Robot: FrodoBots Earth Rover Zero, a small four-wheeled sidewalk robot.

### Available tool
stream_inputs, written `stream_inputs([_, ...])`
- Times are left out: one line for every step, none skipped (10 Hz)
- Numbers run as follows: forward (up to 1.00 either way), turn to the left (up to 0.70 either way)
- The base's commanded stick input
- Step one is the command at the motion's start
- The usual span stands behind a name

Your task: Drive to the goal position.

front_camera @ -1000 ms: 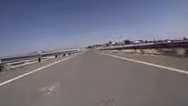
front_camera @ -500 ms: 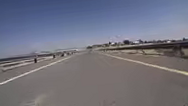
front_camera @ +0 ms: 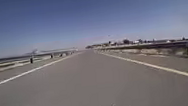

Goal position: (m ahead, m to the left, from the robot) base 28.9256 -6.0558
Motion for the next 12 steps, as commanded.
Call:
stream_inputs([1.00, 0.00])
stream_inputs([1.00, 0.00])
stream_inputs([1.00, 0.00])
stream_inputs([1.00, 0.00])
stream_inputs([1.00, 0.00])
stream_inputs([1.00, 0.00])
stream_inputs([1.00, 0.00])
stream_inputs([1.00, 0.00])
stream_inputs([1.00, 0.00])
stream_inputs([1.00, 0.00])
stream_inputs([1.00, 0.00])
stream_inputs([1.00, 0.00])
